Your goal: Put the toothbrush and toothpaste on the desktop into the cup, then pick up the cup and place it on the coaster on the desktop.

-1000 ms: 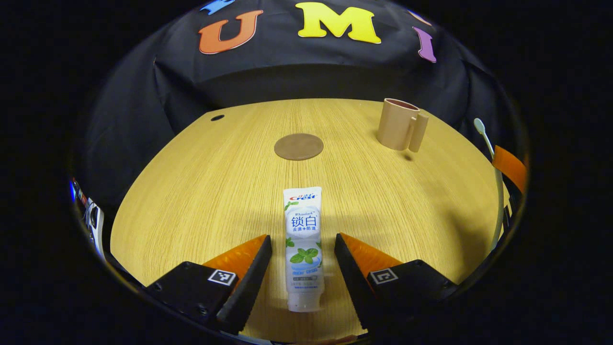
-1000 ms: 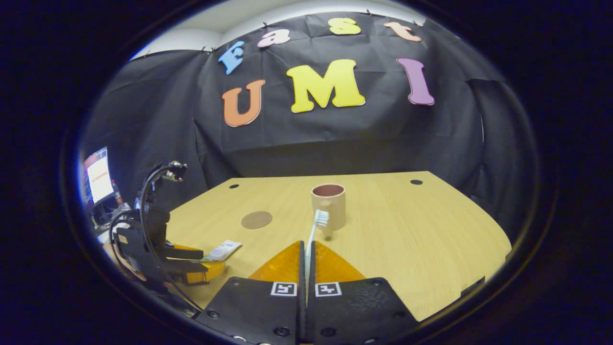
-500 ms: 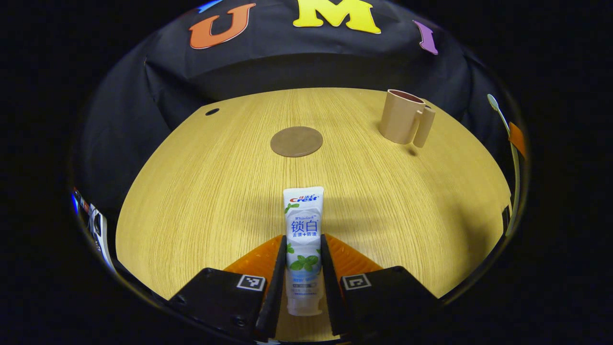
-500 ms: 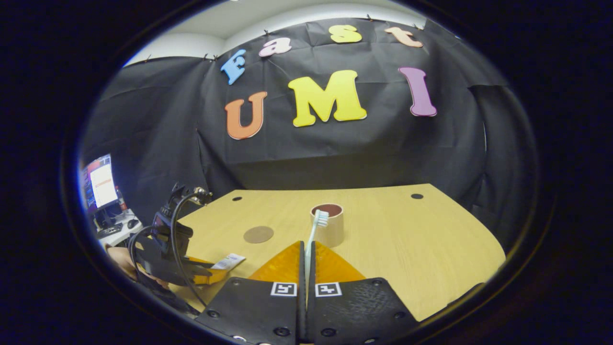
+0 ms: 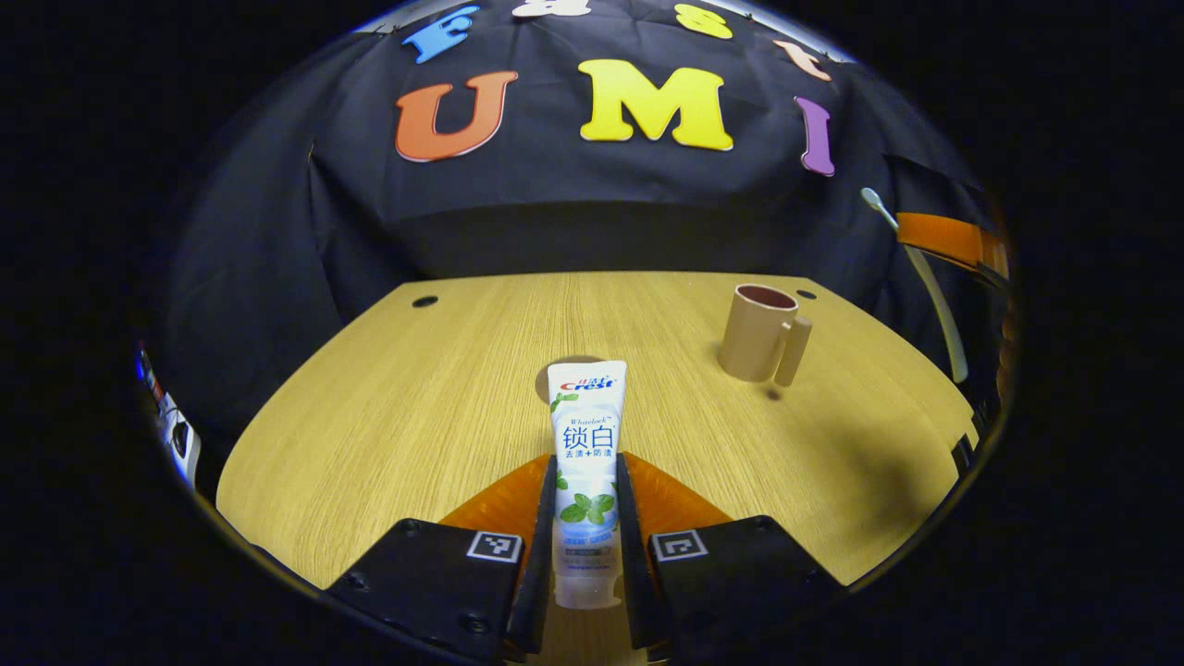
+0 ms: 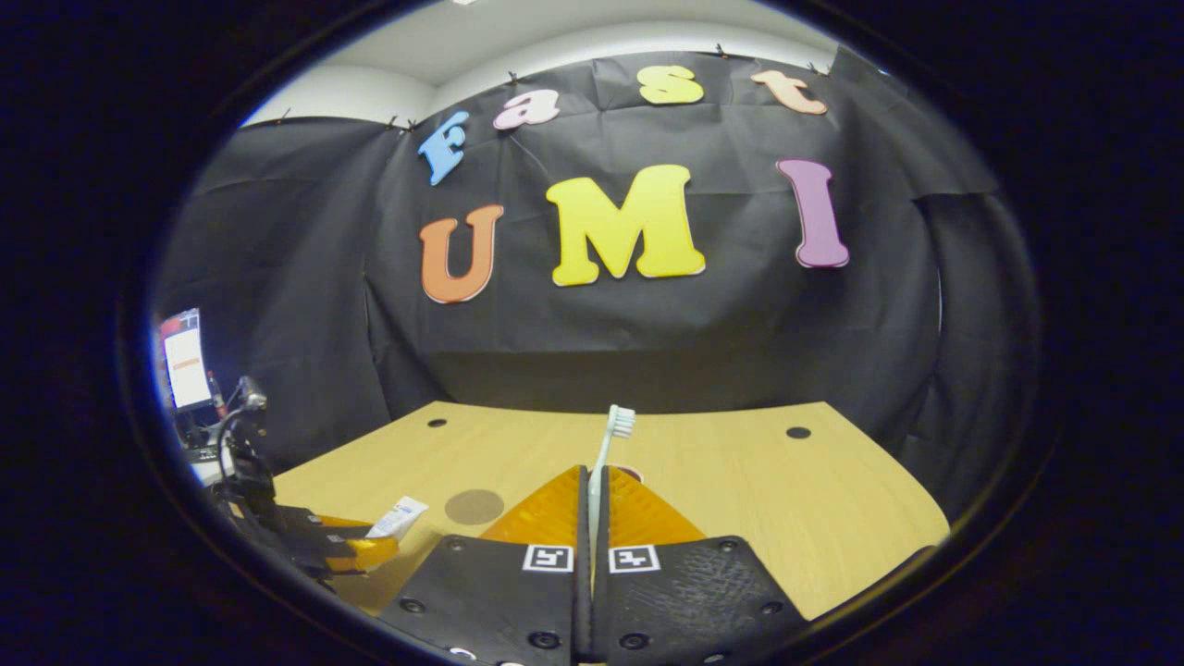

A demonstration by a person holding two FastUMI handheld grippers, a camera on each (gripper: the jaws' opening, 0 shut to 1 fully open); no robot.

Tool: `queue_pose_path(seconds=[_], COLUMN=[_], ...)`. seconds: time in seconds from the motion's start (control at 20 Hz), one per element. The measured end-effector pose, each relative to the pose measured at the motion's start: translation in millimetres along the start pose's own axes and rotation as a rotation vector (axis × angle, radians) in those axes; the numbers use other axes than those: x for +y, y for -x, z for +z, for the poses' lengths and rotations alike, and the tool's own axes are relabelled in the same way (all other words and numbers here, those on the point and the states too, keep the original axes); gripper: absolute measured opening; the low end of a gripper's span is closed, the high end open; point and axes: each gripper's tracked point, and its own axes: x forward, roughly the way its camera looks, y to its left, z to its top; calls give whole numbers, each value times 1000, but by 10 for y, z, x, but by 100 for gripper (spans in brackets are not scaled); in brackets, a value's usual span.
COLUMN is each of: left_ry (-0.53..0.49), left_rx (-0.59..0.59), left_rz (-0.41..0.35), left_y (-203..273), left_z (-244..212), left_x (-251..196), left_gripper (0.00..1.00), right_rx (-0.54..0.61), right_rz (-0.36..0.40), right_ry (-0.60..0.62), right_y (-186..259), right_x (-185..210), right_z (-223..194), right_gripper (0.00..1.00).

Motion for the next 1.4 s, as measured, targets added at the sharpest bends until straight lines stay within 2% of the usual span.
queue_pose_path(seconds=[0.05, 0.1, 0.15, 0.35, 0.55, 0.8, 0.85, 0.9, 1.25, 1.3, 1.35, 1.4], left_ry=[-14, -12, -9, -10, 23, 25, 20, 18, 24, 30, 34, 33], left_rx=[-37, -68, -93, -165, -205, -223, -221, -223, -215, -209, -209, -209], left_rz=[-10, -19, -31, -70, -108, -118, -119, -117, -106, -111, -116, -117], left_y=[120, 169, 41, -58, -159, -235, -244, -250, -338, -349, -368, -373], left_z=[-79, -75, 181, 379, 534, 619, 627, 628, 661, 655, 678, 686], left_x=[-2, 60, -47, -126, -206, -226, -230, -227, -227, -254, -282, -294], left_gripper=[37, 41, 36, 37, 37, 37, 41, 37, 37, 32, 36, 32], right_rx=[-24, -38, -52, -108, -187, -184, -184, -177, -136, -125, -114, -109], right_rz=[6, 16, 19, 18, 65, 71, 63, 53, 57, 63, 74, 87], right_ry=[2, 2, 1, 17, 5, 38, 49, 60, 146, 154, 161, 162], right_y=[-116, -239, -365, -820, -1175, -1657, -1711, -1781, -1926, -1924, -1910, -1881], right_x=[-8, -18, -39, -172, -183, -252, -257, -284, -237, -225, -197, -168], right_z=[82, 124, 152, 235, 364, 256, 214, 162, -94, -132, -174, -188], right_gripper=[0, 0, 0, 0, 0, 0, 0, 0, 0, 1, 3, 4])
